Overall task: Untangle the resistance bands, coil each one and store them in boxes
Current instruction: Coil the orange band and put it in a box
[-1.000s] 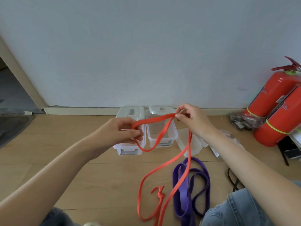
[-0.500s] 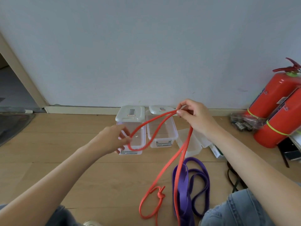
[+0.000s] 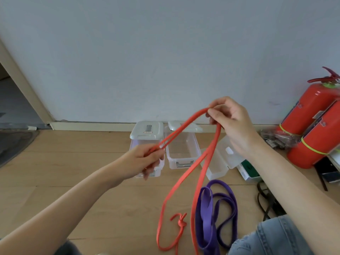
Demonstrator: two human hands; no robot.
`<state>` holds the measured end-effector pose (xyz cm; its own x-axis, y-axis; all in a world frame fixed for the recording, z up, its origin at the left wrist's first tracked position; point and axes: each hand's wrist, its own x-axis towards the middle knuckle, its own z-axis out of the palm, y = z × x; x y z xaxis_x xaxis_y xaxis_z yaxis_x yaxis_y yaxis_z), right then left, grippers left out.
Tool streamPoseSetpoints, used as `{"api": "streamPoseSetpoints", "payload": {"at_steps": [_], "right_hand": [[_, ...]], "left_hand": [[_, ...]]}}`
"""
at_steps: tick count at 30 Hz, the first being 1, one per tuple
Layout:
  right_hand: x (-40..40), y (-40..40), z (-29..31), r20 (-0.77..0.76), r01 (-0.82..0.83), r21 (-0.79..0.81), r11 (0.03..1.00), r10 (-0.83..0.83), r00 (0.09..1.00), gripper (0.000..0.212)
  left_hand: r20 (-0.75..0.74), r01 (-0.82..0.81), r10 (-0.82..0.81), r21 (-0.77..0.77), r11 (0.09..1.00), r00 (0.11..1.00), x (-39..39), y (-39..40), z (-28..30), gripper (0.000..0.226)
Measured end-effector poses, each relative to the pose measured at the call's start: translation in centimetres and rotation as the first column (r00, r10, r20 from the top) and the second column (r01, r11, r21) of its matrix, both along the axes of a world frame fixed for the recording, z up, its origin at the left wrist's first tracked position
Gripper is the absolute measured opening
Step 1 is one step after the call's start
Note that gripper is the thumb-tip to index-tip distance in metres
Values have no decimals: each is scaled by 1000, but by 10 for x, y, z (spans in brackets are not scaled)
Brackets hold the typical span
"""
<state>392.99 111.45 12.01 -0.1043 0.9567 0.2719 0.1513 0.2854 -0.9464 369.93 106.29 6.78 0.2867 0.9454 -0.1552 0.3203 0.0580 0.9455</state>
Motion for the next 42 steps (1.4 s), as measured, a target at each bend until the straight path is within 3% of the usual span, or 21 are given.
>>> {"api": "streamPoseSetpoints", "payload": {"at_steps": [3,6,10,11,12,14,16,20,27,30,33,35,39,42], "right_hand": [[6,3,-8,197,-2,-21,1000,6,980,14],[3,1,-16,349,-147,-57,987,158,924,15],[-1,-2,-21,632,-287,-322,902,431,644,14],[-4,-4,-22,635,-285,-345,894,446,631,20],[-8,-7,-22,570,-299,-337,893,446,690,33],[-19,-13,-22,299,-387,-321,865,480,825,56],[-29,-17,-23,211,-463,-265,846,520,828,63],[-40,-22,-22,307,-449,-123,885,464,831,39],[-36,-18,-13,471,-430,64,901,353,809,20],[-35,-20,-14,460,-422,97,901,335,822,15],[-30,-20,-14,476,-382,133,914,279,834,9],[-28,-20,-13,513,-366,149,919,244,823,6],[-28,-22,-10,582,-344,217,914,162,797,9],[-35,-26,-12,596,-309,309,900,70,800,7]], "left_hand": [[219,-134,142,-50,990,965,-16,4,18,34],[369,-211,223,-74,975,902,-26,8,37,38],[274,-180,171,9,984,946,-18,6,39,36],[209,-141,132,28,990,969,-12,4,37,36],[145,-96,90,35,995,985,-6,2,35,36],[72,-25,24,18,1000,997,6,0,31,36],[67,-3,3,-10,1000,998,12,0,28,37],[104,11,0,-110,994,995,14,3,26,34],[402,-11,160,-349,937,902,7,8,31,11],[362,55,76,-339,939,929,8,6,31,16],[136,31,-7,-177,984,991,4,6,29,18],[52,-39,43,-88,995,998,1,6,29,17],[165,-22,44,-128,991,985,-1,4,31,34],[192,47,-16,-158,986,981,5,2,30,30]]}}
